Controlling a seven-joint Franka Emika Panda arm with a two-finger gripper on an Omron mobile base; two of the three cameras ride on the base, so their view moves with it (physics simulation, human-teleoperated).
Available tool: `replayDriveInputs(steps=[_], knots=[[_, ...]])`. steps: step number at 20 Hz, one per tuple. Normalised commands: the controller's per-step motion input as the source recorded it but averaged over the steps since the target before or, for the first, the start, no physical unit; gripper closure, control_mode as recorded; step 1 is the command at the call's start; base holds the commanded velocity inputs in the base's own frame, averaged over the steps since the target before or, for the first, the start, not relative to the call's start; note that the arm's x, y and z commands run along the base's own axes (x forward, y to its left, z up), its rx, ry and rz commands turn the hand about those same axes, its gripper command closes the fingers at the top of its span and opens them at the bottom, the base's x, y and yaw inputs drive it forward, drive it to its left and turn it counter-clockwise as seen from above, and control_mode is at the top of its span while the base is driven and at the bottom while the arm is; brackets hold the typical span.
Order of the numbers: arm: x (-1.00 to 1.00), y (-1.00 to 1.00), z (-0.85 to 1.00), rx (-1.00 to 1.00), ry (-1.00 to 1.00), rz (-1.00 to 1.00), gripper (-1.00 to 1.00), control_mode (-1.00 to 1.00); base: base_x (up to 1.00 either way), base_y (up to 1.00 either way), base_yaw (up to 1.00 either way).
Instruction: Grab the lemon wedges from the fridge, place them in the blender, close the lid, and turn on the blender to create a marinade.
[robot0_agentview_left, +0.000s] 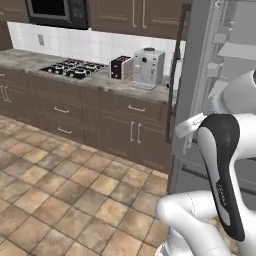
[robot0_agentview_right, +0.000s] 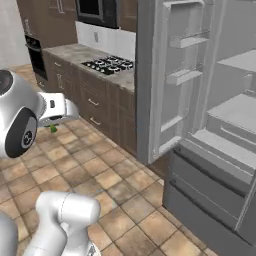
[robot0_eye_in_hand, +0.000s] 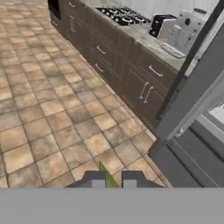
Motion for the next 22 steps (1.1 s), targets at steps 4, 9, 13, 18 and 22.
replayDriveInputs(steps=[4, 9, 13, 18, 22], knots=[[0.0, 0.0, 0.0, 0.0, 0.0, 0.0, 1.0, 1.0, -0.09, 0.55, 0.89], [0.0, 0.0, 0.0, 0.0, 0.0, 0.0, 1.0, 1.0, 0.06, 0.46, 0.6], [0.0, 0.0, 0.0, 0.0, 0.0, 0.0, 1.0, 1.0, 0.17, 0.24, 0.06], [0.0, 0.0, 0.0, 0.0, 0.0, 0.0, 1.0, 1.0, 0.18, 0.07, 0.0], [0.0, 0.0, 0.0, 0.0, 0.0, 0.0, 1.0, 1.0, 0.18, 0.04, 0.02]])
